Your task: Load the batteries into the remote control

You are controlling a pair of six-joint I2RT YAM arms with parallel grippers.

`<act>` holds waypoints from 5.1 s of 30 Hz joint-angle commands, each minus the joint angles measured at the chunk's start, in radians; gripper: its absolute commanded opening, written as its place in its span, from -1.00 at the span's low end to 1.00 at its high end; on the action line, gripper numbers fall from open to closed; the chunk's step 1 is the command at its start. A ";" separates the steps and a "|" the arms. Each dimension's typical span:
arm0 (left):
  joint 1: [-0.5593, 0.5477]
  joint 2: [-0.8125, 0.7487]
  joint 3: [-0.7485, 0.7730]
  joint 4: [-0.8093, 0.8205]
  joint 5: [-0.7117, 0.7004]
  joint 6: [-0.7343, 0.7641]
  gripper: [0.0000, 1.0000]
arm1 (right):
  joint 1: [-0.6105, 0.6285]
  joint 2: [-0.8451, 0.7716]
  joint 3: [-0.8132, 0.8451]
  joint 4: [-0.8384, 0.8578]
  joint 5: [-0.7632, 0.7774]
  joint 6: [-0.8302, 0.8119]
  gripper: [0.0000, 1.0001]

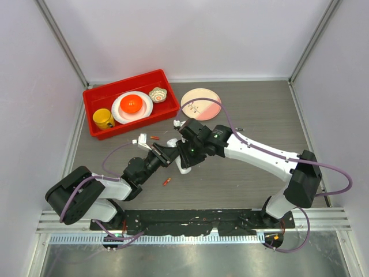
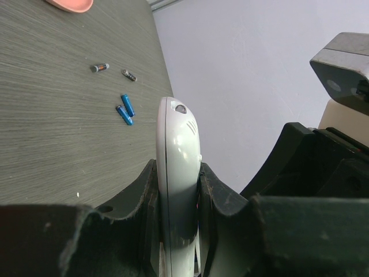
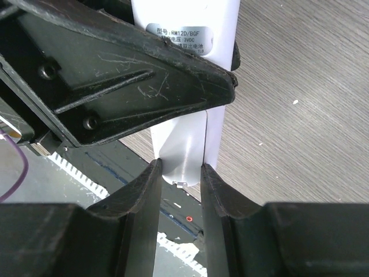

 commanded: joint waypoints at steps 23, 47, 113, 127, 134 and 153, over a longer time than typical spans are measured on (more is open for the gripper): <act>-0.038 -0.026 0.032 0.294 0.078 -0.008 -0.99 | -0.022 -0.014 -0.030 0.211 0.013 0.028 -0.08; -0.039 -0.039 0.046 0.294 0.095 -0.064 -0.99 | -0.024 -0.049 -0.047 0.159 0.110 -0.021 -0.11; -0.030 -0.055 0.075 0.294 0.141 -0.151 -1.00 | -0.344 -0.490 -0.759 1.058 -0.640 0.409 0.49; -0.029 -0.059 0.093 0.294 0.158 -0.163 -1.00 | -0.344 -0.419 -0.780 1.172 -0.688 0.461 0.30; -0.029 -0.069 0.093 0.292 0.157 -0.163 -1.00 | -0.344 -0.405 -0.796 1.224 -0.698 0.490 0.17; -0.029 -0.078 0.095 0.294 0.157 -0.165 -1.00 | -0.352 -0.389 -0.819 1.250 -0.746 0.508 0.01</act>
